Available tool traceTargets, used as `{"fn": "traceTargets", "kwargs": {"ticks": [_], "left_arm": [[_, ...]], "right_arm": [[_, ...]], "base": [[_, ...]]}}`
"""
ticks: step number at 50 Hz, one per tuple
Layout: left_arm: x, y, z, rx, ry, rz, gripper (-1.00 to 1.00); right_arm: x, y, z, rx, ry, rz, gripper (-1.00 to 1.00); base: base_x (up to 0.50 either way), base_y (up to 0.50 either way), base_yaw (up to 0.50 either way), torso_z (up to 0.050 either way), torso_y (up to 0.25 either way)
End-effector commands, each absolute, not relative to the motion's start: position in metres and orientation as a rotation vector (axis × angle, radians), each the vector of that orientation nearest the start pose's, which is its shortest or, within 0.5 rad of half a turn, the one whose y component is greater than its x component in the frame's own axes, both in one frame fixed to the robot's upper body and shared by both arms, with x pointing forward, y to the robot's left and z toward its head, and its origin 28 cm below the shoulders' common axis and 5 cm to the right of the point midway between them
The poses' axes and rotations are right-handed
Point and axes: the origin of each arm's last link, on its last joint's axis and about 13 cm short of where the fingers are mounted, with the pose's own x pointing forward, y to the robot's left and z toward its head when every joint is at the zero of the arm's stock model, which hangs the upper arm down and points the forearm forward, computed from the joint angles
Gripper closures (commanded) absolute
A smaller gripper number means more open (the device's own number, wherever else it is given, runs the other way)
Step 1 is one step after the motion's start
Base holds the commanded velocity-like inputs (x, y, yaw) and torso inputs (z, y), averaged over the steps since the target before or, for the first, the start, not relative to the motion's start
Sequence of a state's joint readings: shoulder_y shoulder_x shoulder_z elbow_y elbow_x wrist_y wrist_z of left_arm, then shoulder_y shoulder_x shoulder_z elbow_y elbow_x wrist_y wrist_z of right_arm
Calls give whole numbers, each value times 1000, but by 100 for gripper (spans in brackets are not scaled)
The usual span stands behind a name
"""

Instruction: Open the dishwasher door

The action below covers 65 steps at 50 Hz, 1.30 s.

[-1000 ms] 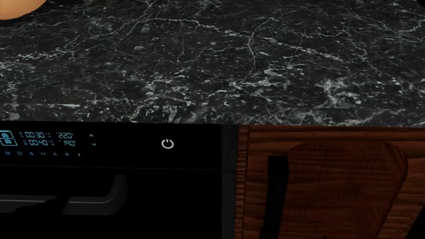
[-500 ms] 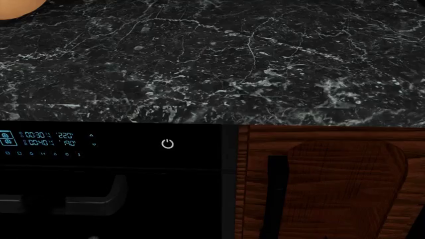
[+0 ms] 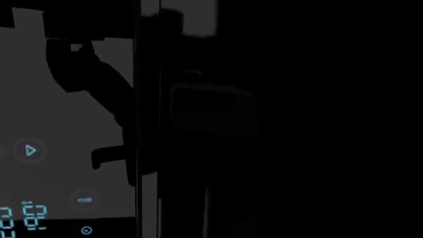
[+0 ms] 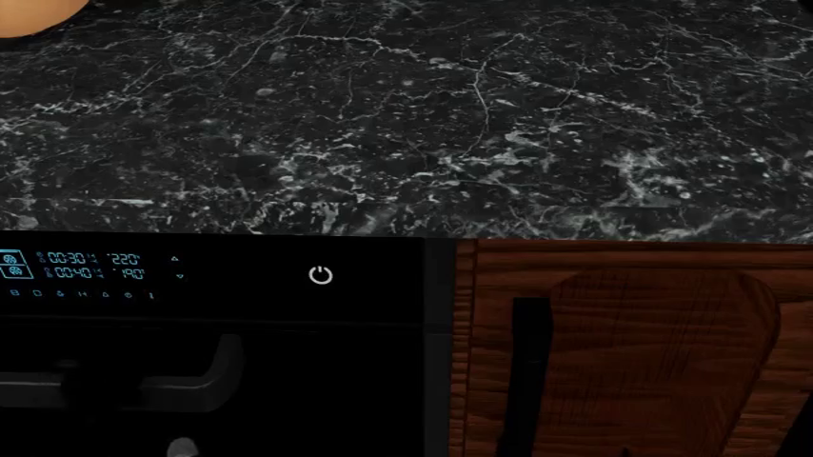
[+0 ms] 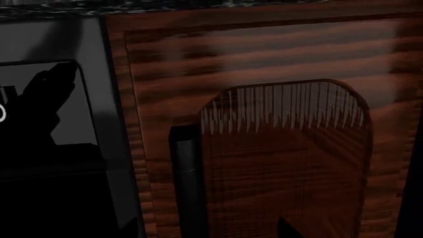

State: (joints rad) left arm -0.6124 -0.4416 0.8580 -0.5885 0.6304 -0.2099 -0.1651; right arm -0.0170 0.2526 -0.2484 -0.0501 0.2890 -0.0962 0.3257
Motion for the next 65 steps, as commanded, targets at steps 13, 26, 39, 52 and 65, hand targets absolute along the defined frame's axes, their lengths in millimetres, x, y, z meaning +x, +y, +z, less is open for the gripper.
{"fn": "traceTargets", "kwargs": {"ticks": [13, 26, 39, 52, 65], "left_arm": [[312, 278, 36, 1477, 48, -243, 100], [296, 280, 35, 1477, 65, -268, 100], [264, 278, 47, 1438, 91, -300, 100], [236, 276, 44, 1406, 126, -340, 100], [211, 277, 37, 1395, 159, -366, 100]], "right_arm": [[199, -115, 28, 73, -74, -123, -100], [192, -131, 35, 83, -103, -208, -100], [193, -129, 35, 85, -102, -198, -100], [194, -129, 37, 88, -109, -197, -100], [193, -130, 36, 94, -112, -202, -100]], "base": [[1, 0, 0, 0, 0], [0, 0, 0, 0, 0], [0, 0, 0, 0, 1], [0, 0, 0, 0, 1], [0, 0, 0, 1, 2]]}}
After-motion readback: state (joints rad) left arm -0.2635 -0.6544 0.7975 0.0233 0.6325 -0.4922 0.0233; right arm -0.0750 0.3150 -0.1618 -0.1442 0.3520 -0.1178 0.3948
